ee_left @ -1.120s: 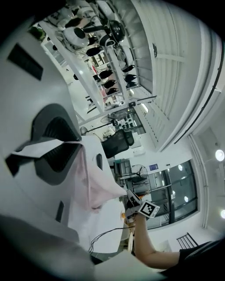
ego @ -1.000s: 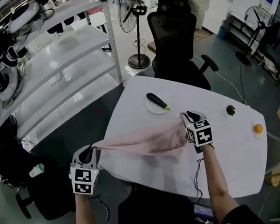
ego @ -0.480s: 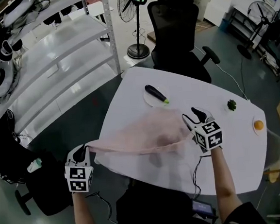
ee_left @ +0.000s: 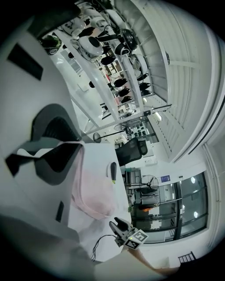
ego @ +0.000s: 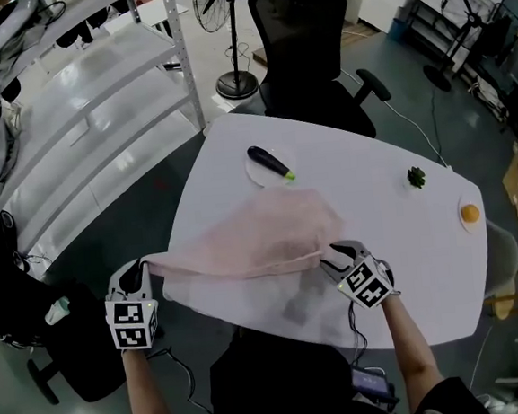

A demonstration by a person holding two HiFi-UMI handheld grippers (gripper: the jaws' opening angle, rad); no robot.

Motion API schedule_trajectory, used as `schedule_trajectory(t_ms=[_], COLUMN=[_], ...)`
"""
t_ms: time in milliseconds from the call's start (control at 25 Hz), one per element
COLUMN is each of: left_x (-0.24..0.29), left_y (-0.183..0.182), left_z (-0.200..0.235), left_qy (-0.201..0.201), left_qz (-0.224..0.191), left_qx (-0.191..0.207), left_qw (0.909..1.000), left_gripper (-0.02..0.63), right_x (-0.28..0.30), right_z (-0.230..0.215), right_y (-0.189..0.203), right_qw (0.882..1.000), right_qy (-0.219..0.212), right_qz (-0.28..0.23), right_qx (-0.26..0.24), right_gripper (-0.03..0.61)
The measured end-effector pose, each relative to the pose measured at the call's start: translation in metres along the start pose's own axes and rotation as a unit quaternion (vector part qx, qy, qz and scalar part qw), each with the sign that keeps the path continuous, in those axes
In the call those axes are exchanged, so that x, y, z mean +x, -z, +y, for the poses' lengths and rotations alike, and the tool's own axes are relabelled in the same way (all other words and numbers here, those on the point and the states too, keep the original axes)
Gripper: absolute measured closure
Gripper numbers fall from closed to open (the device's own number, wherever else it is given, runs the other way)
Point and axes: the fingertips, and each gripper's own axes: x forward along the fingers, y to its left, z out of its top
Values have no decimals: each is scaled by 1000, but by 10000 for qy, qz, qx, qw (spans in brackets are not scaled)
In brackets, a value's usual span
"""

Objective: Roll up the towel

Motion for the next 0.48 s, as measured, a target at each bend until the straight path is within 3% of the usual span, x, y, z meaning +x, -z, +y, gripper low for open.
schedule_trajectory(t_ms=[120, 480], left_x=[-3, -8], left_y=[4, 12], left_z=[-2, -3], left_qy=[-16, -51], left_qz=[27, 99], left_qx=[-28, 52], left_qw=[10000, 9999], left_gripper=[588, 588], right_x=[11, 26], right_z=[4, -8], right_y=[9, 14], right_qw=[9982, 9897], right_qy=[206, 615], right_qz=[296, 676], right_qx=[-469, -1101], right_gripper=[411, 514])
